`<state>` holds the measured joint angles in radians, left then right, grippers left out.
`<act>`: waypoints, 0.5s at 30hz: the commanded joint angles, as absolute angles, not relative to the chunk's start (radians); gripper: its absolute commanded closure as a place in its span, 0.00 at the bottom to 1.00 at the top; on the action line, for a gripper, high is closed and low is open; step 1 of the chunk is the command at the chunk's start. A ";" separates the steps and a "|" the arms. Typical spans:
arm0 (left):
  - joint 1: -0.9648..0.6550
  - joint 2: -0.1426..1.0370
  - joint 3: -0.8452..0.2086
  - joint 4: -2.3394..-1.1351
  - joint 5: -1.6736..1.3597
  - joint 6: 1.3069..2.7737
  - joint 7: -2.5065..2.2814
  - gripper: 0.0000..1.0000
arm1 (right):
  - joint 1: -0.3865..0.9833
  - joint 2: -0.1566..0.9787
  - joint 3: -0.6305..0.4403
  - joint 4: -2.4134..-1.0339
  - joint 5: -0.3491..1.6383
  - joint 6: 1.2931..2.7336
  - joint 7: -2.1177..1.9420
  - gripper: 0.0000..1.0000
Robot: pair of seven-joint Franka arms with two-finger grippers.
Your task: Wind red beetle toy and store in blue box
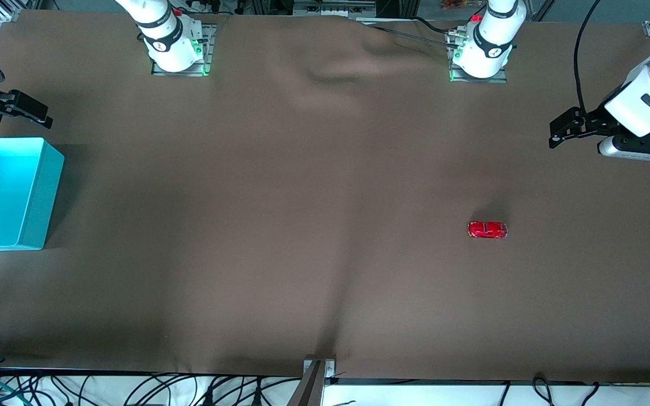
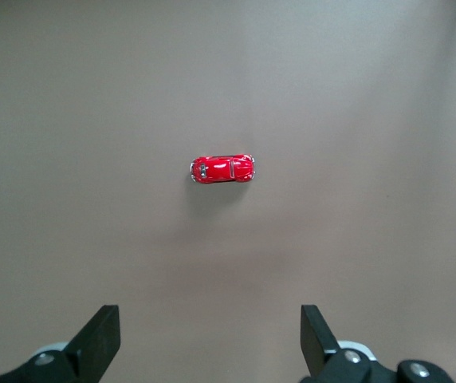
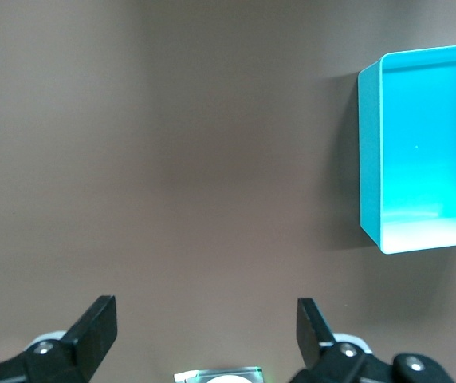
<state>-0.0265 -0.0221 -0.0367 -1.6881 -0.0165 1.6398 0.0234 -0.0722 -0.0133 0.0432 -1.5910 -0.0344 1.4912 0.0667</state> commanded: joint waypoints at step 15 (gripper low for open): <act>-0.015 -0.061 -0.055 -1.847 -0.012 1.742 0.051 0.00 | -0.072 -0.015 0.040 -1.585 -0.031 1.477 0.066 0.00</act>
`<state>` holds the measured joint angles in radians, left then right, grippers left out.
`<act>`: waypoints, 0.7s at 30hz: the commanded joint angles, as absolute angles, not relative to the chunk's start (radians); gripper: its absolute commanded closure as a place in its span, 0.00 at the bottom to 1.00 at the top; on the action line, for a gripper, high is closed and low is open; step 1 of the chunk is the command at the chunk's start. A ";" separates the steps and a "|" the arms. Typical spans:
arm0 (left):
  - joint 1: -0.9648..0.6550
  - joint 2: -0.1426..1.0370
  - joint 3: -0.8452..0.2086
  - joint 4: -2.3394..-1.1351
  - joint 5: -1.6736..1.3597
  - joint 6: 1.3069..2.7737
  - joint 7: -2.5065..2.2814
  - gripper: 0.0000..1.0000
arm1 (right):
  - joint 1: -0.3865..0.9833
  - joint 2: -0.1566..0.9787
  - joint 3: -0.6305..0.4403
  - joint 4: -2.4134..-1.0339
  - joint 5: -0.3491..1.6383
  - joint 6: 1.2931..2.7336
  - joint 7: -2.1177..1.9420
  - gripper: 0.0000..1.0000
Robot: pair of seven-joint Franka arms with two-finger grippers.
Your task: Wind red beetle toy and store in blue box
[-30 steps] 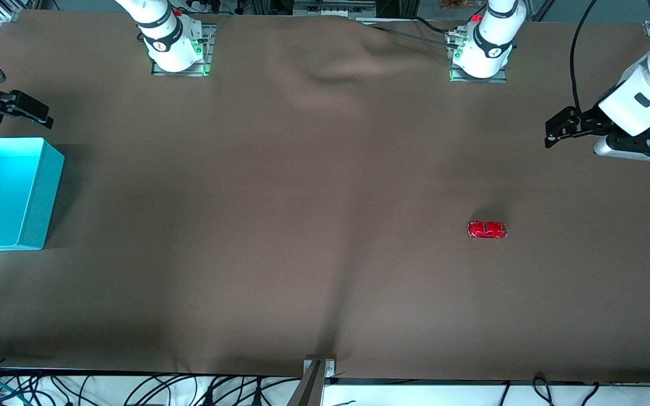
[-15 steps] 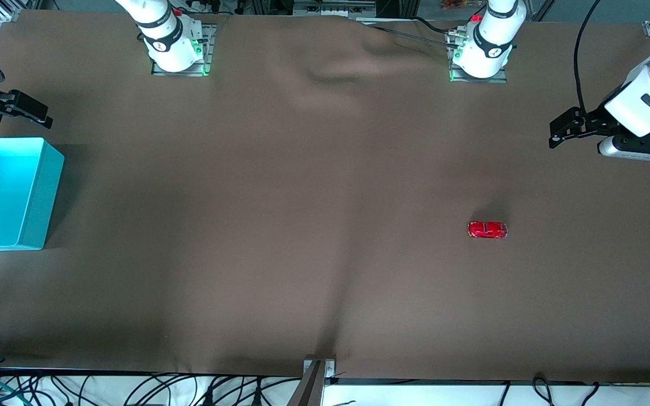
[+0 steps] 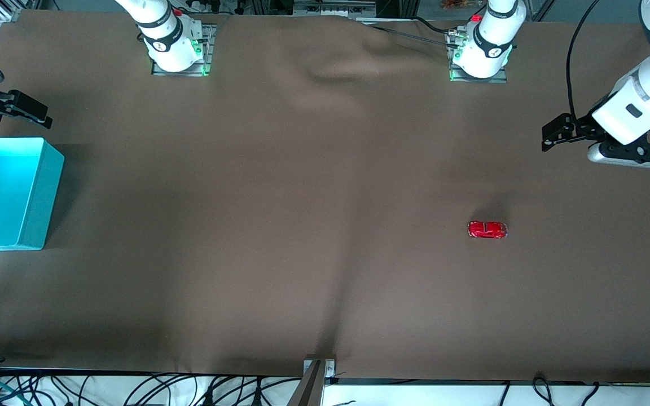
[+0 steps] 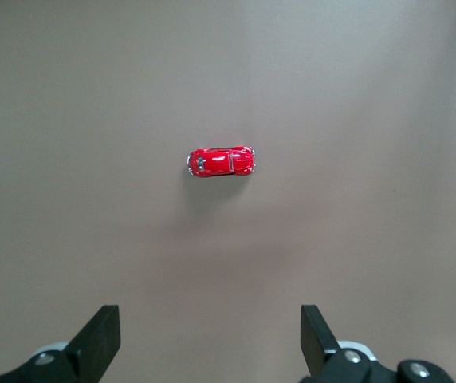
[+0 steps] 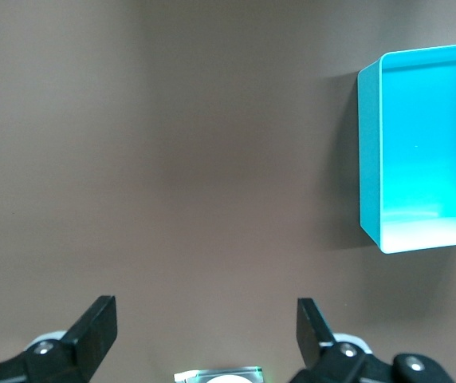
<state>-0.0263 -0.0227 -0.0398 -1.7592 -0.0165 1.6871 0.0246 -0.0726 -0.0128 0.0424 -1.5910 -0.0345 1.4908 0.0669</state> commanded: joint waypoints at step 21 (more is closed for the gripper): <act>-0.011 0.014 -0.071 -2.000 0.002 1.989 0.678 0.00 | -0.072 -0.014 0.040 -1.588 -0.029 1.480 0.067 0.00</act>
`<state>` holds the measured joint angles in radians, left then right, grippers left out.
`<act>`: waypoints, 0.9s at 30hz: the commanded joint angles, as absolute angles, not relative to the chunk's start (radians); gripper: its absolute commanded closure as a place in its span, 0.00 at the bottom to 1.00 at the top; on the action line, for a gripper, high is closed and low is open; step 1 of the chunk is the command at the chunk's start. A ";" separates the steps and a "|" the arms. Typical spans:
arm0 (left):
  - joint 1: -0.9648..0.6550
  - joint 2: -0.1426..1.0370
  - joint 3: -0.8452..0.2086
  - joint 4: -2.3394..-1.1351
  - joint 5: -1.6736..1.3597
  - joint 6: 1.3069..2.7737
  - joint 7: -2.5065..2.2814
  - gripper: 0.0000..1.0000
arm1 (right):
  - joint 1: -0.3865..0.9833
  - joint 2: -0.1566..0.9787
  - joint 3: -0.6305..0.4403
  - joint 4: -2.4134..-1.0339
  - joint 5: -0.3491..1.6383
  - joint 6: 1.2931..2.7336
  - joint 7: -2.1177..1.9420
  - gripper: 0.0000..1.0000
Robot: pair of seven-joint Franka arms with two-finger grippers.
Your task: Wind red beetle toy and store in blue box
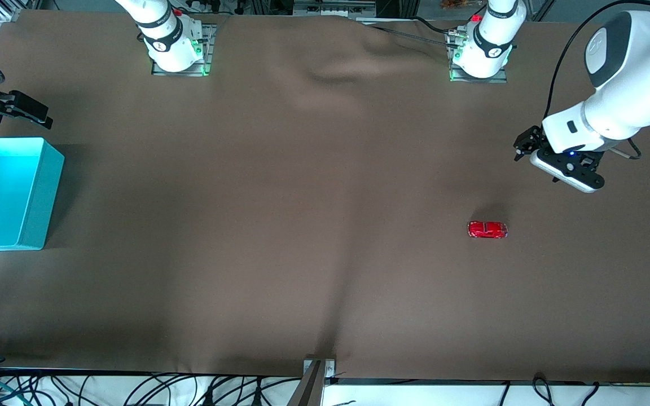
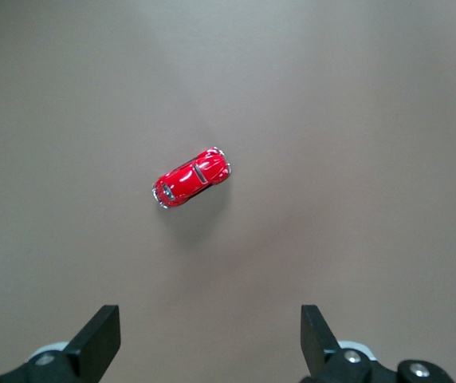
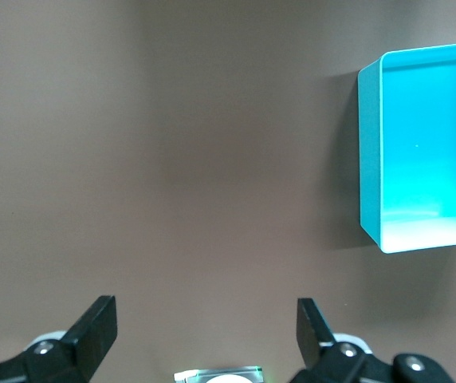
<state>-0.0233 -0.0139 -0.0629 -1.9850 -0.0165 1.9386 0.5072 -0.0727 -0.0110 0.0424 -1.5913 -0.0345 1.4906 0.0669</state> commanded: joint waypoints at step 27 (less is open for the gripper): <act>0.008 0.327 -0.072 -2.072 0.069 2.391 1.344 0.00 | -0.074 -0.008 0.040 -1.595 -0.025 1.480 0.067 0.00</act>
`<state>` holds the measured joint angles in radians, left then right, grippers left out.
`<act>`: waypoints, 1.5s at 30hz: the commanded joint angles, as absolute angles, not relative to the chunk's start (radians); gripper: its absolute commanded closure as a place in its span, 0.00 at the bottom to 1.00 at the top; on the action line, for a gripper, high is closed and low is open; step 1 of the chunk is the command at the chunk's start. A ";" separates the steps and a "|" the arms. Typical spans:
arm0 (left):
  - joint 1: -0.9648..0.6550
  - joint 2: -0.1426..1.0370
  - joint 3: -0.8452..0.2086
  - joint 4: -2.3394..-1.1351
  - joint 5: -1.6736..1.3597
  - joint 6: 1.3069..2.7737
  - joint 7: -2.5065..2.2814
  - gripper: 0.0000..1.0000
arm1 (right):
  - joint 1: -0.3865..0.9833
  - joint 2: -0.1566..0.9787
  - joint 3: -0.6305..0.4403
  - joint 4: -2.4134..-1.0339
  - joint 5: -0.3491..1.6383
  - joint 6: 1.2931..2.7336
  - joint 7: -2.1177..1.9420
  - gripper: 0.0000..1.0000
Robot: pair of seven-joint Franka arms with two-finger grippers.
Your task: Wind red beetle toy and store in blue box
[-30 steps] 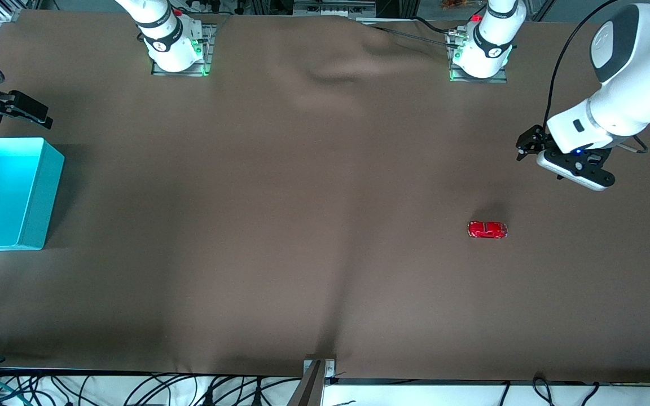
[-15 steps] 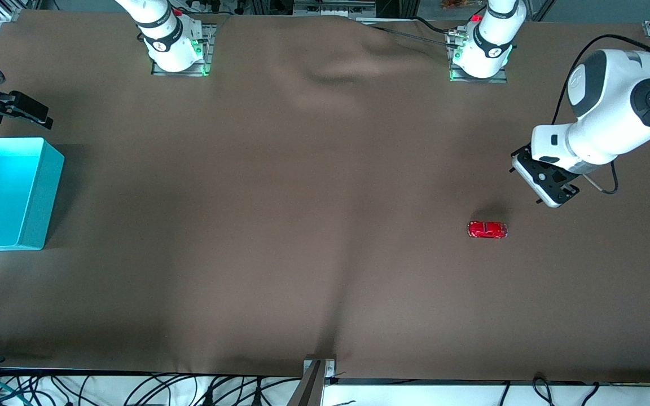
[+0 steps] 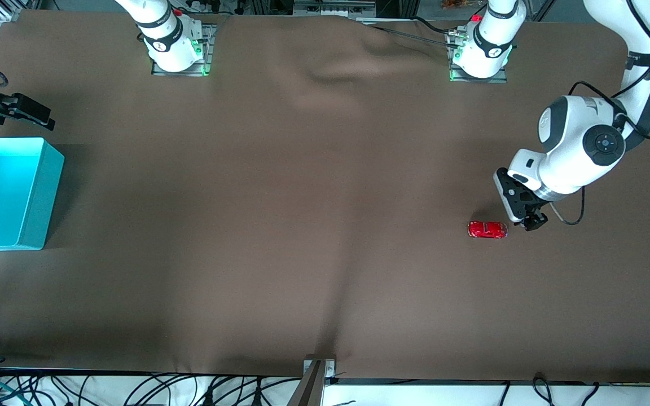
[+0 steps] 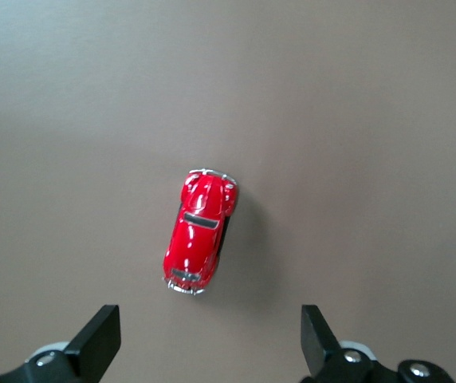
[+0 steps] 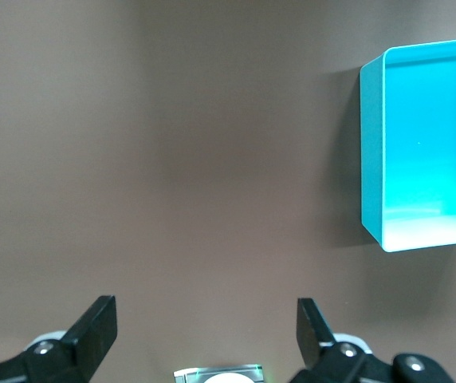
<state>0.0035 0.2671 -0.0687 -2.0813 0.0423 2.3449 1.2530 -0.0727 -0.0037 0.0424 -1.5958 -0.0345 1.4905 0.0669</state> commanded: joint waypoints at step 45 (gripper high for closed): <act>-0.006 0.519 -0.071 -2.063 0.066 2.620 1.485 0.48 | -0.074 -0.008 0.037 -1.597 -0.025 1.476 0.066 0.00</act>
<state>-0.0066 0.5117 -0.0722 -2.0779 0.0438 2.6128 1.4662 -0.0733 -0.0027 0.0409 -1.5961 -0.0345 1.4852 0.0672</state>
